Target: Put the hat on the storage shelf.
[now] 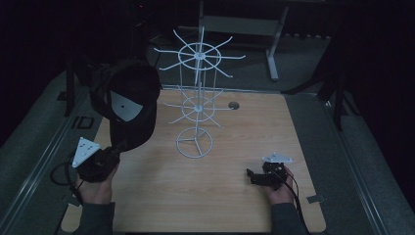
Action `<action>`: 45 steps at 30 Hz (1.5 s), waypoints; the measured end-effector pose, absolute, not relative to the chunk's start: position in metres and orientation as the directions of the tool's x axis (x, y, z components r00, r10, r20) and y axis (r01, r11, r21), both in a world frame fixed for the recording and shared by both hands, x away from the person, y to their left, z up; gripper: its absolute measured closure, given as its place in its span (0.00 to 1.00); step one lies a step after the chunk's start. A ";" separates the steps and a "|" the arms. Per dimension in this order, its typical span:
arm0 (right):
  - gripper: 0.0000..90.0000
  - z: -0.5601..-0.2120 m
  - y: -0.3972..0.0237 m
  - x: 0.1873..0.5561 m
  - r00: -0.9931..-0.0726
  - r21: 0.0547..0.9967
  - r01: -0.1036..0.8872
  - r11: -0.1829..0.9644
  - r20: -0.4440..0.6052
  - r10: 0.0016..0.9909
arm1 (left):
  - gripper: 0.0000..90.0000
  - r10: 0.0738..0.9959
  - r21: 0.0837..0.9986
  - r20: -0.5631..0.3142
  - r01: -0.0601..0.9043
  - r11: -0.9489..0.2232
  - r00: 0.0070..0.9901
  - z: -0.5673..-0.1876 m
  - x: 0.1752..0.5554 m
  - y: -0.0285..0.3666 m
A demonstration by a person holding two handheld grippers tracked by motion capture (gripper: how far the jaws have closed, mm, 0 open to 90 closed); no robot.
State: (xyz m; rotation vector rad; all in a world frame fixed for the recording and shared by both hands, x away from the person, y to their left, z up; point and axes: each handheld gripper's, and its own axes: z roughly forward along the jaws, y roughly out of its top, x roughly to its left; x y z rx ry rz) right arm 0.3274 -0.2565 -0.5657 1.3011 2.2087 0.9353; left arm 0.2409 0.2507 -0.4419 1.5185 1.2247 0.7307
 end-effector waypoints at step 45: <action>0.14 -0.566 -0.256 0.327 -0.480 0.723 0.602 0.339 -0.011 0.877 | 0.96 0.950 0.960 -0.085 0.278 -0.002 0.299 -0.426 0.238 0.242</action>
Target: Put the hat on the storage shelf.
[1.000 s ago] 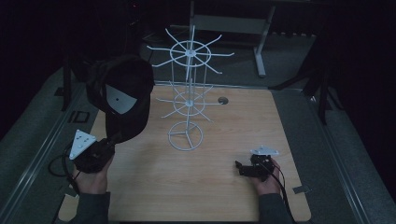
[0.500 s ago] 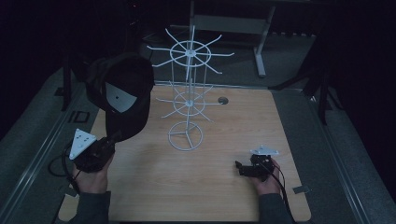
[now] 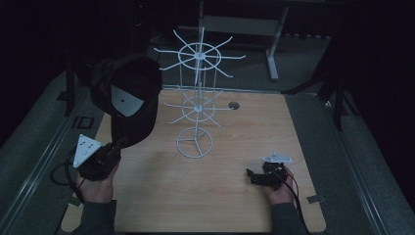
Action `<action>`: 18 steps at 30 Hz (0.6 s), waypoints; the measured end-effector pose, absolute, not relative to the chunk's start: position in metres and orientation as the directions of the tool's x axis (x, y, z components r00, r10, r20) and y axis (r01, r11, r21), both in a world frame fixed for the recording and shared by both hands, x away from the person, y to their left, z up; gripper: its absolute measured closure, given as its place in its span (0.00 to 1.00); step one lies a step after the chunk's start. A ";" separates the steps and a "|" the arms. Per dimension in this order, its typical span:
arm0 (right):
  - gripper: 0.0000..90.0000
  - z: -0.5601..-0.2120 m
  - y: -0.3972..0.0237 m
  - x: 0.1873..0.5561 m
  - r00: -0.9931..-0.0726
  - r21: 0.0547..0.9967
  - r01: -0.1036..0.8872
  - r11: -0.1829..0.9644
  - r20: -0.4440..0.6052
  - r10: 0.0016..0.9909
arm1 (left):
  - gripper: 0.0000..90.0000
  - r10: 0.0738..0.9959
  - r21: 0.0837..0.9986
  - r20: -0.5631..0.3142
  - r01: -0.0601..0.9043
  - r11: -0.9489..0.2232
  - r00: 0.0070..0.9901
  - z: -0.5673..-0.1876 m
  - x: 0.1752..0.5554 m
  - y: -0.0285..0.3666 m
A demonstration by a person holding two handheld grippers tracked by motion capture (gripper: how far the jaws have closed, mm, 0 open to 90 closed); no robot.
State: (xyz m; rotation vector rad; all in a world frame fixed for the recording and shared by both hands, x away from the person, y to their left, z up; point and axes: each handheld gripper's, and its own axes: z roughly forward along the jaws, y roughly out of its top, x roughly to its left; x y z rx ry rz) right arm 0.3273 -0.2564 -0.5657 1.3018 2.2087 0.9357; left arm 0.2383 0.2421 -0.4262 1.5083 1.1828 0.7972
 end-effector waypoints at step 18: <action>0.14 -0.566 -0.256 0.327 -0.480 0.722 0.603 0.339 -0.011 0.877 | 0.96 0.950 0.965 -0.075 0.264 -0.007 0.303 -0.421 0.238 0.240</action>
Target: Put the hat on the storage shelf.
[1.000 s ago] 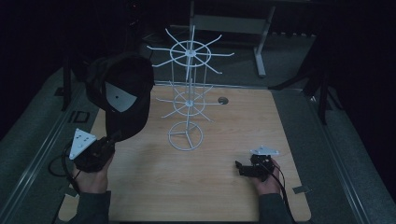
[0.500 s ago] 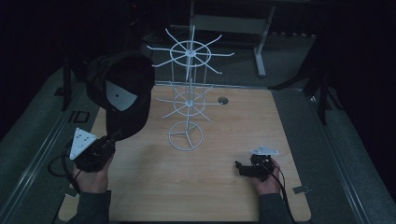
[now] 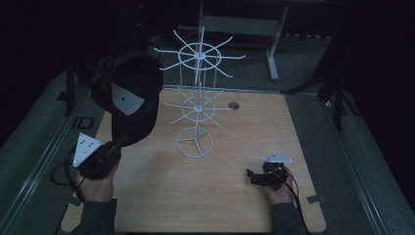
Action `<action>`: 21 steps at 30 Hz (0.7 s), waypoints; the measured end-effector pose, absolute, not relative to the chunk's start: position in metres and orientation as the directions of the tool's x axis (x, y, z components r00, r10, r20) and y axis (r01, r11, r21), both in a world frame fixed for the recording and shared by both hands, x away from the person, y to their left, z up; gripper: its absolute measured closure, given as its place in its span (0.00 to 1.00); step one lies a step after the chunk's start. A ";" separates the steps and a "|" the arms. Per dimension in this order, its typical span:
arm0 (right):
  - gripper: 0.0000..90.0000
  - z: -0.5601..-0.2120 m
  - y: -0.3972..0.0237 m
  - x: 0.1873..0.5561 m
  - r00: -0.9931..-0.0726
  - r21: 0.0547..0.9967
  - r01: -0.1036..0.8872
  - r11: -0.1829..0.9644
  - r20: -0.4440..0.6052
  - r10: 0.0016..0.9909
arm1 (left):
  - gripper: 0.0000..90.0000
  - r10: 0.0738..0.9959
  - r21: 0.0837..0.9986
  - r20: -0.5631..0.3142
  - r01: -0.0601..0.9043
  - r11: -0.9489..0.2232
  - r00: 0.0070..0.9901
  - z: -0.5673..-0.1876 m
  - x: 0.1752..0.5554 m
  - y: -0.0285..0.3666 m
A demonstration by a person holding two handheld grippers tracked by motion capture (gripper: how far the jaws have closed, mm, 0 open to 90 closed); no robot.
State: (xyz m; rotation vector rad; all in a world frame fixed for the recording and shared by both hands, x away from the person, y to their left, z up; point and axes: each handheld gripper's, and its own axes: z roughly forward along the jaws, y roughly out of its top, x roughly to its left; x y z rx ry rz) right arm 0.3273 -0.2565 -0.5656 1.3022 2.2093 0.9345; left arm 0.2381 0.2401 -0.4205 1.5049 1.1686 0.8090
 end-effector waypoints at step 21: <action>0.14 -0.566 -0.256 0.327 -0.480 0.722 0.603 0.339 -0.011 0.877 | 0.95 0.952 0.970 -0.062 0.243 -0.013 0.300 -0.412 0.239 0.239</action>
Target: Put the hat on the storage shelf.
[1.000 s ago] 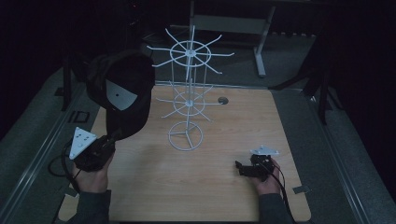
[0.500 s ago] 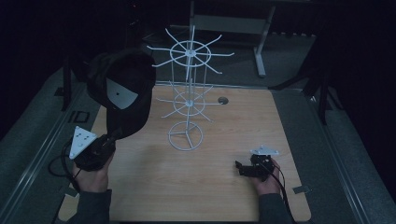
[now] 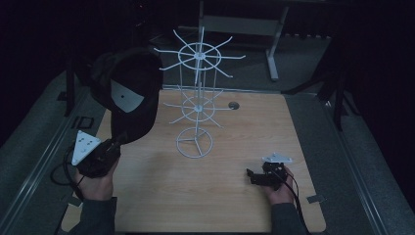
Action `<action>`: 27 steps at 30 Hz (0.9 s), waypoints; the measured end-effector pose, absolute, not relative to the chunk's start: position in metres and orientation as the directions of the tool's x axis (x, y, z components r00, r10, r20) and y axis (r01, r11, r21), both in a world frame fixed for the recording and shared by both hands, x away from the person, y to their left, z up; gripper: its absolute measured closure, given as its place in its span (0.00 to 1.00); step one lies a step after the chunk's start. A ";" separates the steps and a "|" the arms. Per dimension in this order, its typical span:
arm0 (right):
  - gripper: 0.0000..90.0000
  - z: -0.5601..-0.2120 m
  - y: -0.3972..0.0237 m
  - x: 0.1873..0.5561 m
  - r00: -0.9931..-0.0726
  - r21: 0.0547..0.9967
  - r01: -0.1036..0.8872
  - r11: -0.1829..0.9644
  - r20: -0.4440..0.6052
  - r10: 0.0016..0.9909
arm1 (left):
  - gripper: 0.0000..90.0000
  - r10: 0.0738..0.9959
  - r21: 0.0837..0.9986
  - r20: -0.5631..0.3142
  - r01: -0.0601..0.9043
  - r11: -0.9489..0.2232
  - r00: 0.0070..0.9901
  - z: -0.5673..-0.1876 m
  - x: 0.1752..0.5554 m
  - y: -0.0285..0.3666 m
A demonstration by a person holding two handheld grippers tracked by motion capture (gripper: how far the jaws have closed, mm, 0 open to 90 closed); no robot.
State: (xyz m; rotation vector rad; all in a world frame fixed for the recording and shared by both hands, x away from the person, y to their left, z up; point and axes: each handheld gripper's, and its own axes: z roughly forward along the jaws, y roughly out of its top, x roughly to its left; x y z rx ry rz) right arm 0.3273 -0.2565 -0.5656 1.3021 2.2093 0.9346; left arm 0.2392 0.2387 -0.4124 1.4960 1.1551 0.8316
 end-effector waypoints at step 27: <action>0.14 -0.566 -0.256 0.327 -0.480 0.722 0.603 0.339 -0.011 0.877 | 0.95 0.949 0.974 -0.042 0.222 -0.030 0.313 -0.403 0.242 0.233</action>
